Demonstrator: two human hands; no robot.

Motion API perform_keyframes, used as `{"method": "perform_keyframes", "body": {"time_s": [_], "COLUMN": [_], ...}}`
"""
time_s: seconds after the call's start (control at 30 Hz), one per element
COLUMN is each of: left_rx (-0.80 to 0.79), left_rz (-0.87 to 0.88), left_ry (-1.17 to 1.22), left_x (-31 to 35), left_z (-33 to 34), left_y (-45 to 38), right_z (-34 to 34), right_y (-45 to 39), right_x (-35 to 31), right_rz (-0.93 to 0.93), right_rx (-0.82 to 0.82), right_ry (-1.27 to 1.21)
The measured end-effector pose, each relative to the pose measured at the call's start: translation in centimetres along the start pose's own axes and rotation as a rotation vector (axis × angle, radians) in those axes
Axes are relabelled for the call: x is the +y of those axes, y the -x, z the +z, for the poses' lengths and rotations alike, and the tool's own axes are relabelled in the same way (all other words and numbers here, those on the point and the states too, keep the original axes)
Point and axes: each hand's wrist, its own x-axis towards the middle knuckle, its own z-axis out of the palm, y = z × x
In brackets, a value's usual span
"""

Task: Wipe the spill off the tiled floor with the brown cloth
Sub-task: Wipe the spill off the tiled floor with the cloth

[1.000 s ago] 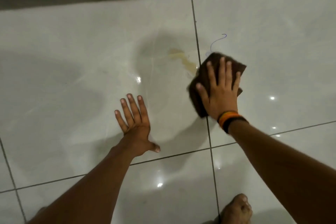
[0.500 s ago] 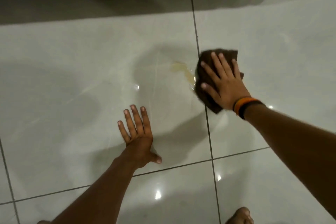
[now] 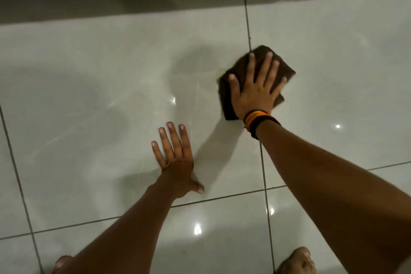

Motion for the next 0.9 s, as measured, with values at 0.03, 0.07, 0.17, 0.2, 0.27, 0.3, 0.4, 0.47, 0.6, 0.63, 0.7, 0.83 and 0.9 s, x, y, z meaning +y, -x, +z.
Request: {"method": "perform_keyframes", "body": {"time_s": [0.03,0.07,0.17,0.2,0.27,0.3,0.4,0.47,0.6,0.63,0.7,0.83,0.9], "left_rx": [-0.001,0.001,-0.006,-0.007,-0.001,0.006,0.004,-0.003,0.004,0.002,0.002,0.006,0.009], "left_rz": [-0.002,-0.002,0.011,0.009,0.002,-0.003,0.010,0.005,0.032,0.036,0.041,0.023,0.014], "left_ry": [-0.003,-0.004,0.008,0.008,-0.001,-0.007,-0.017,-0.029,0.004,0.009,0.011,-0.013,-0.027], "left_x": [0.0,-0.1,0.2,0.1,0.0,0.1,0.0,-0.2,0.0,0.0,0.0,0.2,0.2], "left_z": [-0.1,-0.1,-0.2,-0.3,-0.3,-0.3,-0.2,-0.4,-0.4,-0.4,-0.6,-0.6,-0.7], "left_y": [0.0,0.1,0.2,0.2,0.2,0.1,0.0,-0.1,0.5,0.6,0.5,0.5,0.4], "right_z": [0.0,0.0,-0.6,-0.7,-0.8,-0.8,-1.3,-0.8,-0.3,-0.1,-0.4,-0.4,-0.1], "right_y": [-0.1,0.4,4.0,4.7,3.8,2.6,-1.5,-1.8,4.5,5.6,5.2,0.8,-0.4], "right_x": [-0.5,-0.4,4.0,5.4,5.2,3.7,-2.2,-4.2,0.5,2.8,6.1,1.4,-2.9], "right_rz": [-0.153,-0.336,-0.537,-0.455,-0.210,-0.063,0.139,-0.223,-0.872,-0.876,-0.738,-0.050,0.021], "right_rx": [-0.005,-0.017,-0.106,-0.121,-0.107,-0.086,-0.039,-0.045,-0.163,-0.184,-0.157,-0.031,0.006], "right_ry": [0.045,0.090,0.129,0.118,0.049,-0.008,-0.113,0.008,0.254,0.277,0.236,0.004,-0.043]}}
